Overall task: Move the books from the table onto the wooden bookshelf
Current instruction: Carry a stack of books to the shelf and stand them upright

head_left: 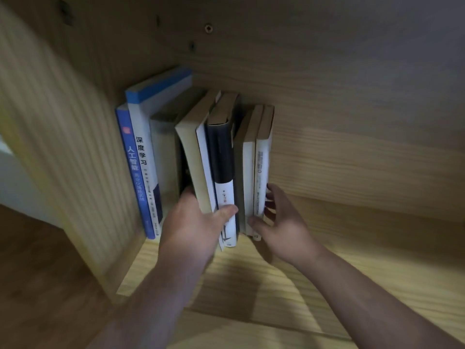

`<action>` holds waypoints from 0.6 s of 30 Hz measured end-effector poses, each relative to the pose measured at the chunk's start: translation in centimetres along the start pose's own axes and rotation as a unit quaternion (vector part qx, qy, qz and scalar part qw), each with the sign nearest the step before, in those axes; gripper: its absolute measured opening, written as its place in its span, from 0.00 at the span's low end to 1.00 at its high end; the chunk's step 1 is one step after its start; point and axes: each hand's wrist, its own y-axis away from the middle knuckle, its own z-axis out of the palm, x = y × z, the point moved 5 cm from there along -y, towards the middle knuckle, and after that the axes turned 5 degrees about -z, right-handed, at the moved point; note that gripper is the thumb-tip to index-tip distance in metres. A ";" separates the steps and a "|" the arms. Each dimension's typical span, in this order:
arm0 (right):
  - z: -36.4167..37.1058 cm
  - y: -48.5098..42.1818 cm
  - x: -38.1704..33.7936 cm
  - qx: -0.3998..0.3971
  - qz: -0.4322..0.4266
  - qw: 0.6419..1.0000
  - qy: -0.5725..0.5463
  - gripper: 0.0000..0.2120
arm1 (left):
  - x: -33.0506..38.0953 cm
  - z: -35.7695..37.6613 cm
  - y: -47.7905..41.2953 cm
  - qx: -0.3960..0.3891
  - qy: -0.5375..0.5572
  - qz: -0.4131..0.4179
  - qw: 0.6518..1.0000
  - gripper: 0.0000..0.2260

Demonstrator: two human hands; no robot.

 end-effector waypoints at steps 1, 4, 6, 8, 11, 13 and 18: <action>0.0 -0.1 -0.1 0.003 0.007 1.000 0.002 0.26 | -0.4 -0.2 0.9 0.043 0.008 0.032 0.999 0.16; 0.1 -0.1 0.2 0.005 0.030 1.000 -0.002 0.26 | -1.3 0.0 3.2 0.100 -0.027 0.152 0.983 0.14; 0.6 0.1 0.7 -0.003 0.034 0.999 0.006 0.35 | -1.9 0.4 3.3 0.101 -0.077 0.180 0.976 0.09; 1.0 0.3 1.0 -0.007 0.023 0.999 0.022 0.45 | -1.7 0.4 2.7 0.103 -0.103 0.201 0.969 0.05; 1.3 0.5 1.0 -0.001 0.016 0.999 0.033 0.51 | -1.2 0.6 0.9 0.072 -0.132 0.179 0.972 0.03; 1.4 0.4 1.0 0.003 0.019 0.999 0.040 0.54 | -1.2 0.9 -0.1 0.055 -0.137 0.137 0.980 0.04; 2.6 0.1 0.2 0.051 0.015 0.998 0.046 0.54 | -1.5 1.3 0.7 0.095 -0.083 0.140 0.982 0.11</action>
